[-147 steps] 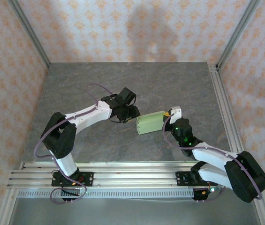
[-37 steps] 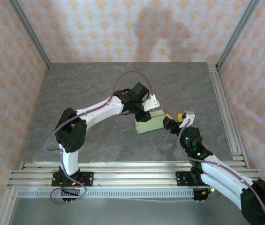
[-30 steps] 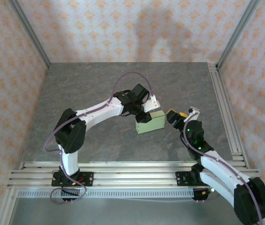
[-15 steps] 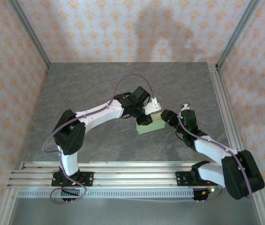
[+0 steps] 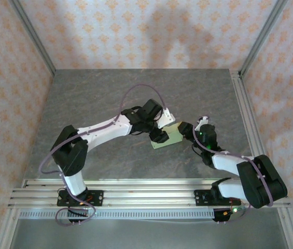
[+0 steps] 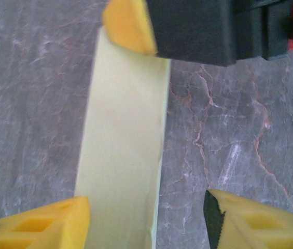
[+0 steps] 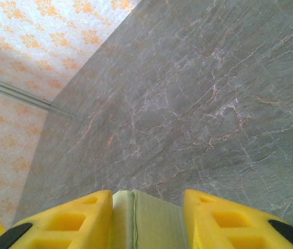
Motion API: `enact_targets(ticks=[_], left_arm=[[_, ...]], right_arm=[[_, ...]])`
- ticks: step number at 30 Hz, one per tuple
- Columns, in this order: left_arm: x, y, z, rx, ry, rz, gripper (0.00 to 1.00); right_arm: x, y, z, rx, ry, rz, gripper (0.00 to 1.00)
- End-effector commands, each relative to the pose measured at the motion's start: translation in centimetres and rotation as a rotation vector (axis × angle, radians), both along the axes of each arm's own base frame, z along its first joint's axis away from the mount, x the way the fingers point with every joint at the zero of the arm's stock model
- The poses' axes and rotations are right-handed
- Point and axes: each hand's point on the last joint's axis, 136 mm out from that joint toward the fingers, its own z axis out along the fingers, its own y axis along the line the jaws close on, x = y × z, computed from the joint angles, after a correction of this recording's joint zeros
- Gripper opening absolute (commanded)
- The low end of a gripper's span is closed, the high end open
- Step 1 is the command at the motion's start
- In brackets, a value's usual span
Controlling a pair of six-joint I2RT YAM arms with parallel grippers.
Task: Fold the paper box
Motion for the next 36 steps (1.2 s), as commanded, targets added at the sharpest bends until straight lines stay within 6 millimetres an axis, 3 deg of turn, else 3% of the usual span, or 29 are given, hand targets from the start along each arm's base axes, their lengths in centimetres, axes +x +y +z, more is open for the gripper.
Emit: enact_targets(ticks=[1, 5, 9, 13, 23, 27, 31, 36], left_arm=[[1.7, 1.0, 4.0, -0.101, -0.094, 0.171, 0.69], [1.8, 3.3, 3.2, -0.071, -0.084, 0.274, 0.68], [1.9, 5.1, 1.2, -0.030, -0.035, 0.343, 0.57], [1.7, 5.6, -1.3, 0.024, 0.024, 0.364, 0.49], [-0.1, 6.9, -6.0, 0.094, 0.098, 0.364, 0.48], [-1.0, 7.8, -7.7, 0.111, 0.113, 0.381, 0.48], [-1.8, 7.5, -7.7, 0.086, 0.112, 0.350, 0.49], [-1.5, 6.8, -6.2, 0.023, 0.065, 0.334, 0.54]], right_arm=[[-2.0, -1.6, -4.4, -0.097, 0.113, -0.026, 0.39], [-2.1, -1.5, -4.5, -0.116, 0.099, -0.009, 0.38], [-2.0, -1.4, -4.4, -0.113, 0.088, -0.002, 0.36], [-2.0, -1.2, -4.4, -0.103, 0.081, 0.004, 0.35], [-2.1, -1.4, -4.7, -0.101, 0.088, -0.008, 0.36], [-2.5, -1.8, -6.0, -0.107, 0.120, -0.025, 0.31], [-2.8, -1.8, -6.8, -0.076, 0.149, -0.037, 0.28], [-3.1, -1.2, -7.6, -0.040, 0.188, -0.017, 0.29]])
